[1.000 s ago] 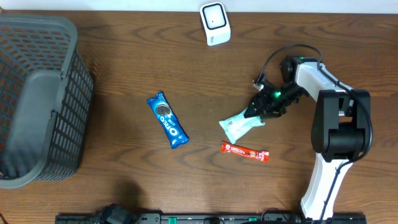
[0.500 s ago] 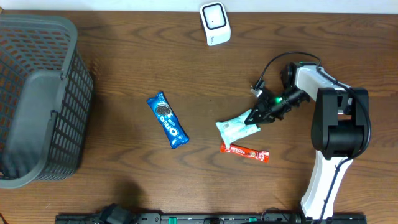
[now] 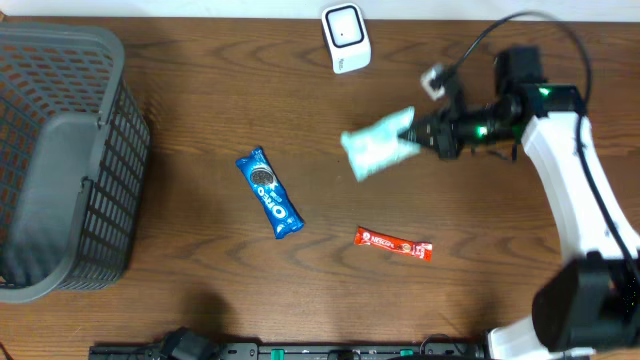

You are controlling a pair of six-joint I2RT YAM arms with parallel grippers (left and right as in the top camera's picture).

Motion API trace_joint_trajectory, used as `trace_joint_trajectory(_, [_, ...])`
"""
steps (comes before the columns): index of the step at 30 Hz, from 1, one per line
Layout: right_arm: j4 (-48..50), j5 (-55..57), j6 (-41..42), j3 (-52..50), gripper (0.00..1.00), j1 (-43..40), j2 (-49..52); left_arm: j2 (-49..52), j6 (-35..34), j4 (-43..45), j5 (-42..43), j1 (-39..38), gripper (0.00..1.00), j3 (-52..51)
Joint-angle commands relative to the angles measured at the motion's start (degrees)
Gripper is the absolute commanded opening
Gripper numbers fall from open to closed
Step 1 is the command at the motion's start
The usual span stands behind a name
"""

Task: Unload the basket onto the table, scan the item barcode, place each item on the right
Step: 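Lift the wipes pack and carry it up to the scanner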

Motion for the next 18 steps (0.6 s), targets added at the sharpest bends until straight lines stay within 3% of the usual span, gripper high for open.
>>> trace_joint_trajectory(1, [10.23, 25.90, 16.09, 0.76, 0.02, 2.73, -3.21, -0.57, -0.52, 0.22, -0.13, 0.24, 0.98, 0.04])
trace_joint_trajectory(4, [22.51, 39.39, 16.70, 0.76, 0.01, 5.77, -3.32, -0.57, -0.52, 0.22, -0.13, 0.24, 0.98, 0.04])
trace_joint_trajectory(11, [47.36, 49.51, 13.79, 0.76, 0.01, 9.44, 3.76, -0.57, -0.52, 0.22, -0.13, 0.24, 0.98, 0.04])
trace_joint_trajectory(18, [68.72, 63.36, 1.42, 0.76, 0.01, 13.62, 15.78, -0.57, -0.52, 0.22, -0.13, 0.24, 0.98, 0.04])
